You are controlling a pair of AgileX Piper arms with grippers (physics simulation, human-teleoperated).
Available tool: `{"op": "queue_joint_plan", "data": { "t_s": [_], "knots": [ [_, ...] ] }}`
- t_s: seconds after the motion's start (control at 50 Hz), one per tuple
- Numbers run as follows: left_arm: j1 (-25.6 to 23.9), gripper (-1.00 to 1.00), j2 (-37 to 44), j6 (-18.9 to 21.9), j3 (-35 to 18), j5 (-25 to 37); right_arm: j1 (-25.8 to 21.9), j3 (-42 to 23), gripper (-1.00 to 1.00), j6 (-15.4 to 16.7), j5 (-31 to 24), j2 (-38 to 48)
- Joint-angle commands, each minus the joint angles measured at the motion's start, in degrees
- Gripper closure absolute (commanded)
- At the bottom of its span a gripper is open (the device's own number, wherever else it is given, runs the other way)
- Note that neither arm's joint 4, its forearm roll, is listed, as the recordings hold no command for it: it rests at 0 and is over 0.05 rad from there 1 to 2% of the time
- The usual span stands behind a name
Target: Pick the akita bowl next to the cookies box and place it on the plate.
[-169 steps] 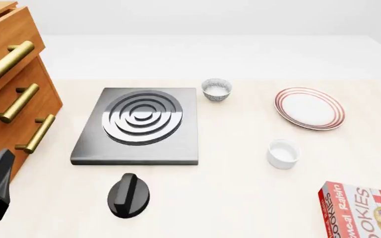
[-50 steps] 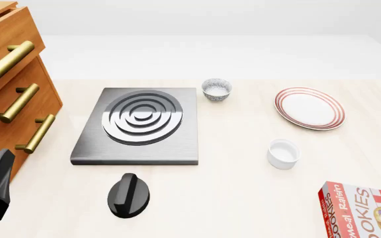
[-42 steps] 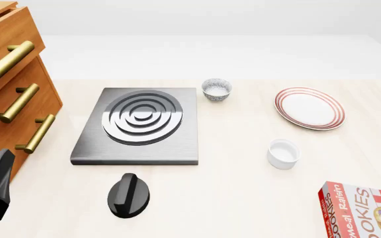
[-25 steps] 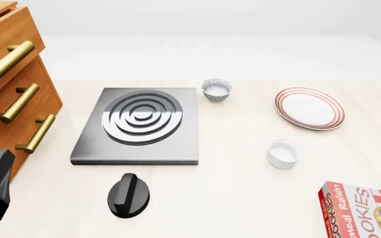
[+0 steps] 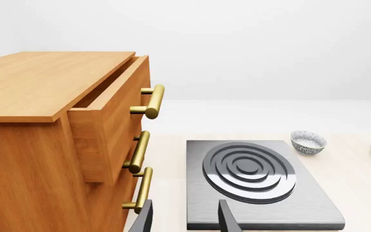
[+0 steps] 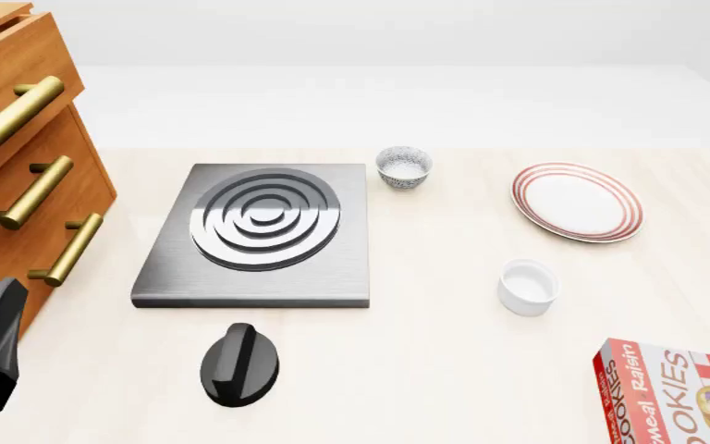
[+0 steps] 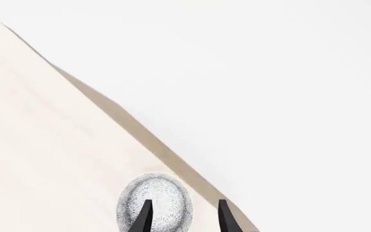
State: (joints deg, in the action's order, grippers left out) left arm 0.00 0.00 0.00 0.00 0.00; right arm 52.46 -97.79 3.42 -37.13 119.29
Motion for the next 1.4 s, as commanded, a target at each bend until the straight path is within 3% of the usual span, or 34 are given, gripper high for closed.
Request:
{"op": "queue_joint_plan", "data": {
  "t_s": [0.02,0.6,1.4],
  "knots": [
    [0.0,-1.00,0.0,0.0,0.0,0.0,-0.3,2.7,-1.00,0.9,2.6,1.5],
    [0.0,-1.00,0.0,0.0,0.0,0.0,0.6,5.5,-1.00,2.7,6.2,5.4],
    [0.0,-1.00,0.0,0.0,0.0,0.0,1.2,6.6,-1.00,5.0,6.5,8.0]
  ]
}}
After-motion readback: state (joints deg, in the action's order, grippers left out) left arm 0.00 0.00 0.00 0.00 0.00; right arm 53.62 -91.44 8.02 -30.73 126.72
